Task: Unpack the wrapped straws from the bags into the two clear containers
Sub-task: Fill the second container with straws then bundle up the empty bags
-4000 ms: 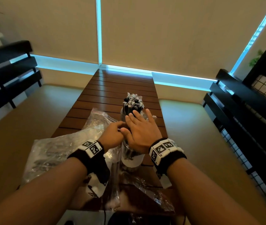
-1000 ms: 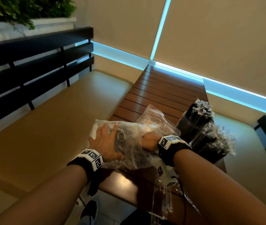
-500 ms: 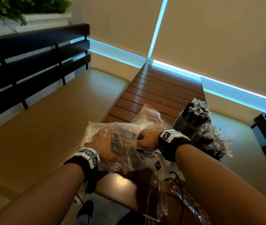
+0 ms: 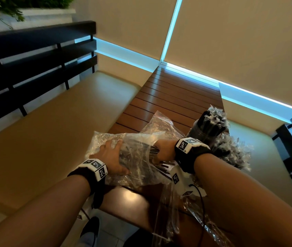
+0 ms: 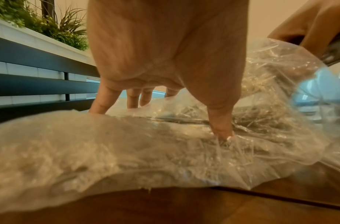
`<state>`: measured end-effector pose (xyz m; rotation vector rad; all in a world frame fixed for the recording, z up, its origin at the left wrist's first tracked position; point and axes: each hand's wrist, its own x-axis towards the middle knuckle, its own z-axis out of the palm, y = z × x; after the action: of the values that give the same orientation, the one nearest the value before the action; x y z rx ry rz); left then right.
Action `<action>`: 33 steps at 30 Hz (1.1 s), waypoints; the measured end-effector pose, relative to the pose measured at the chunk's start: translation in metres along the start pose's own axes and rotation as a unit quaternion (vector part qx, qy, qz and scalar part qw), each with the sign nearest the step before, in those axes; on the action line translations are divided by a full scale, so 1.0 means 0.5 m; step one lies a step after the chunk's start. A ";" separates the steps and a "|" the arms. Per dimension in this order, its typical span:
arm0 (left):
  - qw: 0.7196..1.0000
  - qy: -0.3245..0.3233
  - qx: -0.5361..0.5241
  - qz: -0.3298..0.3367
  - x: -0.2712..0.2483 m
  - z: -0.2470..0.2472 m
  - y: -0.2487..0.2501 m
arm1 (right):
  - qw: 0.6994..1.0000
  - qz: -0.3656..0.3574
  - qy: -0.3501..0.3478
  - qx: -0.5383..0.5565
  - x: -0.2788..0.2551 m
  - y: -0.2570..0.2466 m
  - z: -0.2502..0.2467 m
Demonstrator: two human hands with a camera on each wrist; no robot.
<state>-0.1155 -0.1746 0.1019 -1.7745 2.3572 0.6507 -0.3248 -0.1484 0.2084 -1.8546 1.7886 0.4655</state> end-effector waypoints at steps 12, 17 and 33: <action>1.000 0.003 -0.017 -0.025 0.016 0.005 0.021 | 0.967 0.010 0.064 -0.245 -0.184 0.027 -0.118; 0.996 0.007 0.021 -0.084 0.006 0.008 0.053 | 0.957 0.040 0.048 -0.284 -0.272 0.056 -0.176; 0.724 -0.040 -0.631 0.276 -0.211 -0.308 0.367 | 0.929 -0.038 0.366 0.045 -0.395 0.061 -0.125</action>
<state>-0.2310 -0.1029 0.3254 -0.9889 2.4291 2.8392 -0.3758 -0.0239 0.3688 -2.1874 2.1165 -0.4007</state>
